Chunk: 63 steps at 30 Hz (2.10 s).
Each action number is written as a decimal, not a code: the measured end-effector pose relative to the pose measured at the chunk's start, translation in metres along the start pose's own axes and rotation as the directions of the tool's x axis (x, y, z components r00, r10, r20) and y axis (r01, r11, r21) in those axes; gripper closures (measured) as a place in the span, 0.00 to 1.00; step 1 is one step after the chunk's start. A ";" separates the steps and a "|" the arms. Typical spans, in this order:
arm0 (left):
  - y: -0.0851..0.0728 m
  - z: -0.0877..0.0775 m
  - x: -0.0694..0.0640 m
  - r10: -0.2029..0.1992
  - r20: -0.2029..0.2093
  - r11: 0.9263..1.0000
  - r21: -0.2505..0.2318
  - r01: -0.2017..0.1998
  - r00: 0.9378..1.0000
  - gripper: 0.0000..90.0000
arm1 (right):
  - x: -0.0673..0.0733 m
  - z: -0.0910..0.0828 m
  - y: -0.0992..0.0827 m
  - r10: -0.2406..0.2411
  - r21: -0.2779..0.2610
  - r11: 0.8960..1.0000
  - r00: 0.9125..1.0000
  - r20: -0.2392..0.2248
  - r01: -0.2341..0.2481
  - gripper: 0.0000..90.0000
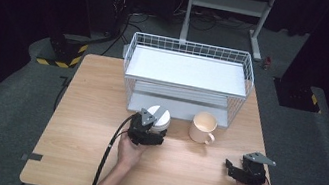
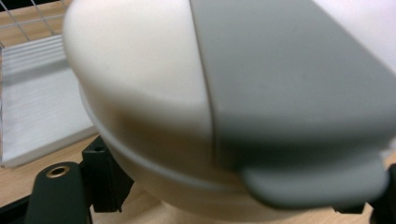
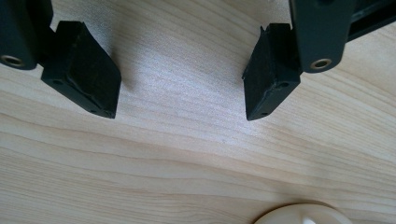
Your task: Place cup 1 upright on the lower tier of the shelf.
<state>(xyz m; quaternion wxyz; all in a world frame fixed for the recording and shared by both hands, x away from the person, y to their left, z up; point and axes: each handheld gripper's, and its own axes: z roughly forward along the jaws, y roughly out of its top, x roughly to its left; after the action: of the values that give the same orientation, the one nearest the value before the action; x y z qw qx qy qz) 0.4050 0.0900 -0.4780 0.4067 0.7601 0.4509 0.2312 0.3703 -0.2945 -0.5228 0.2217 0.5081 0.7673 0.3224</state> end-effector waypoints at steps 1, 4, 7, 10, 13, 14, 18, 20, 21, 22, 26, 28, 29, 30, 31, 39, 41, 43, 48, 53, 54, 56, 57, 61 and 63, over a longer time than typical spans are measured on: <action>0.001 0.001 0.002 -0.011 0.007 1.000 -0.010 0.011 1.000 0.21 | 0.000 0.000 0.000 0.000 0.000 1.000 1.000 0.000 0.000 0.31; 0.003 0.004 0.005 -0.013 -0.001 1.000 0.003 0.013 1.000 0.21 | 0.000 0.000 0.000 0.000 0.000 1.000 1.000 0.000 0.000 0.31; 0.007 0.007 0.009 -0.010 -0.004 1.000 0.009 0.010 1.000 0.21 | 0.000 0.000 0.000 0.000 0.000 1.000 1.000 0.000 0.000 0.31; 0.010 0.009 0.012 -0.028 -0.002 1.000 -0.006 0.028 1.000 0.21 | 0.000 0.000 0.000 0.000 0.000 1.000 1.000 0.000 0.000 0.31; 0.014 0.012 0.016 -0.033 -0.011 0.999 0.006 0.033 0.999 0.21 | 0.000 0.000 0.000 0.000 0.000 1.000 1.000 0.000 0.000 0.31; 0.015 0.013 0.017 -0.035 -0.013 0.999 0.005 0.035 0.999 0.21 | 0.000 0.000 0.000 0.001 0.001 1.000 1.000 0.000 -0.001 0.31; 0.019 0.015 0.022 -0.061 -0.009 0.998 -0.012 0.061 0.998 0.21 | 0.000 0.000 0.000 0.000 0.000 1.000 1.000 0.000 0.000 0.31; 0.020 0.016 0.024 -0.061 -0.017 0.998 0.000 0.061 0.998 0.21 | 0.000 0.000 0.000 0.000 0.000 1.000 1.000 0.000 0.000 0.31; 0.021 0.018 0.025 -0.052 -0.025 0.999 0.004 0.052 0.998 0.21 | 0.000 0.000 0.000 0.000 0.000 1.000 1.000 0.000 0.000 0.31; 0.022 0.018 0.025 -0.051 -0.026 0.999 0.008 0.052 0.998 0.21 | 0.000 0.000 0.000 0.000 0.000 1.000 1.000 0.000 0.000 0.31; 0.027 0.022 0.029 -0.039 -0.046 0.999 0.005 0.039 0.998 0.21 | 0.000 0.000 0.000 0.000 0.000 1.000 1.000 0.000 0.000 0.31; 0.029 0.025 0.031 -0.047 -0.052 0.999 0.012 0.047 0.998 0.21 | 0.000 0.000 0.000 0.000 0.000 1.000 1.000 0.000 0.000 0.31; 0.030 0.026 0.032 -0.043 -0.059 0.999 0.014 0.044 0.997 0.21 | 0.000 0.000 0.000 -0.002 0.000 1.000 1.000 0.000 0.002 0.31; 0.031 0.027 0.032 -0.042 -0.063 0.999 0.014 0.043 0.997 0.21 | 0.000 0.000 0.000 0.000 0.000 1.000 1.000 0.000 0.000 0.31; 0.032 0.028 0.033 -0.034 -0.068 0.999 0.017 0.035 0.997 0.21 | 0.000 0.000 0.000 0.000 0.000 1.000 1.000 0.000 0.000 0.31; 0.031 0.039 0.041 -0.045 -0.093 0.998 0.027 0.048 0.995 0.21 | 0.000 0.000 0.000 0.000 0.000 1.000 1.000 0.000 0.000 0.31; 0.030 0.042 0.043 -0.047 -0.102 0.998 0.035 0.051 0.994 0.21 | 0.000 0.000 0.000 0.000 0.000 1.000 1.000 0.000 0.000 0.31; 0.030 0.043 0.045 -0.051 -0.106 0.998 0.025 0.054 0.993 0.21 | 0.000 0.000 0.000 -0.002 0.000 1.000 1.000 0.000 0.002 0.31; 0.029 0.046 0.047 -0.069 -0.104 0.997 0.012 0.071 0.992 0.21 | 0.000 0.000 0.000 0.000 0.000 1.000 1.000 0.000 0.000 0.31; 0.029 0.048 0.049 -0.077 -0.105 0.997 0.001 0.078 0.991 0.22 | 0.000 0.000 0.000 0.000 0.000 1.000 1.000 0.000 0.000 0.31; 0.029 0.049 0.050 -0.070 -0.109 0.998 0.000 0.071 0.992 0.21 | 0.000 0.000 0.000 0.000 0.000 1.000 1.000 0.000 0.000 0.31; 0.032 0.052 0.050 -0.058 -0.112 0.998 0.012 0.060 0.992 0.21 | 0.000 0.000 0.000 -0.002 0.000 1.000 1.000 0.000 0.002 0.31; 0.033 0.052 0.050 -0.057 -0.111 0.998 0.016 0.059 0.992 0.21 | 0.000 0.000 0.000 0.000 0.000 1.000 1.000 0.000 0.000 0.31; 0.034 0.056 0.051 -0.062 -0.112 0.998 0.010 0.063 0.992 0.21 | 0.000 0.000 0.000 -0.002 0.000 1.000 1.000 0.000 0.002 0.31; 0.035 0.058 0.051 -0.067 -0.113 0.998 0.002 0.067 0.991 0.21 | 0.000 0.000 0.000 0.000 0.000 1.000 1.000 0.000 0.000 0.31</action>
<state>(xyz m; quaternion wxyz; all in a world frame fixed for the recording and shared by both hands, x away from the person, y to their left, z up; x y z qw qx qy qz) 0.4888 0.1018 -0.4827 0.3859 0.7315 0.4991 0.2585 0.3703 -0.2945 -0.5228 0.2218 0.5080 0.7674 0.3222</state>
